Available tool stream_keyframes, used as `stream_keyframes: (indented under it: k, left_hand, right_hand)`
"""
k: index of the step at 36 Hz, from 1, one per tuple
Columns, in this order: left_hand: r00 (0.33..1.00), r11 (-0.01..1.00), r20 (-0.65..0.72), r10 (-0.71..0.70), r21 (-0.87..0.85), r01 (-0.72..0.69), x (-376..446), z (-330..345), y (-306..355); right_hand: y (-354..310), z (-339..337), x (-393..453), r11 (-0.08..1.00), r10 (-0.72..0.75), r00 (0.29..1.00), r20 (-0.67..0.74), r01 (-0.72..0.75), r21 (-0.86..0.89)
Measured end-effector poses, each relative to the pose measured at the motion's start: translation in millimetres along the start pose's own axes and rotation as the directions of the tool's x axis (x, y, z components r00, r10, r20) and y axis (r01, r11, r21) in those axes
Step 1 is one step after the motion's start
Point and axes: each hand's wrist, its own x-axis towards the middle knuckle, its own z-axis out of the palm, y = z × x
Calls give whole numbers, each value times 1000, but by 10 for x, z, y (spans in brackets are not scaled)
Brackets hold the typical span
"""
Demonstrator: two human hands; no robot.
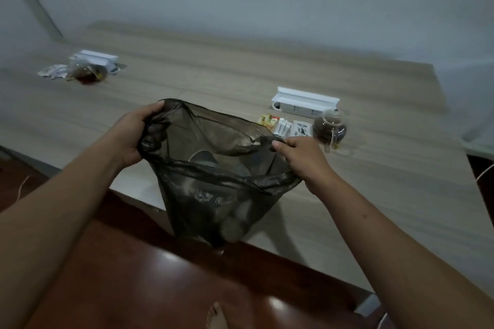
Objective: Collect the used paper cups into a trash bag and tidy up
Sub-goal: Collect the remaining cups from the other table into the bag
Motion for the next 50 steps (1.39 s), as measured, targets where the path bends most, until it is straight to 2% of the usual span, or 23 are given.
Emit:
stream_keyframes:
  k: [6, 9, 13, 18, 20, 23, 26, 29, 34, 36, 44, 50]
  left_hand:
    - [1000, 999, -18, -10, 35, 10, 361, -356, 218]
    - [999, 999, -48, -23, 34, 24, 490, -432, 222]
    - [997, 986, -70, -45, 156, 55, 710, -548, 262]
    - [987, 959, -158, 8, 281, 38, 813, -523, 115]
    - [984, 942, -176, 12, 333, 48, 895, -510, 53]
    - [986, 909, -169, 8, 412, 63, 985, -472, -36]
    - [990, 882, -138, 30, 469, 39, 1067, -432, -134]
    - [991, 894, -125, 38, 448, 23, 1163, -428, -189]
    - [992, 928, -129, 3, 370, 45, 1279, -433, -168]
    - [991, 931, -134, -11, 359, 59, 1325, -449, -162]
    - [995, 935, -94, -41, 348, 71, 1443, -394, -149]
    - [994, 926, -60, -91, 363, 107, 1410, -309, -137]
  right_hand:
    - [-199, 666, 192, 1000, 6, 996, -91, -6, 0]
    - [-124, 1013, 181, 987, 1, 1000, -17, -4, -160]
    - [5, 1287, 219, 987, 30, 999, 15, -27, -156]
    - [252, 1240, 203, 975, 80, 996, 34, -71, -208]
    - [392, 1131, 234, 982, 131, 991, -35, -135, -130]
    - [615, 960, 388, 974, 223, 941, -254, -222, 31]
    - [857, 816, 654, 938, 189, 915, -356, -276, -211]
    - [1079, 734, 932, 857, 192, 935, -298, -308, -414]
    - [1291, 726, 1271, 747, 273, 943, -191, -333, -576]
    - [1345, 707, 1368, 700, 290, 937, -197, -348, -623]
    - [1393, 578, 1479, 665, 271, 911, -312, -411, -624]
    - [1158, 352, 1274, 821, 153, 847, -509, -396, -412]
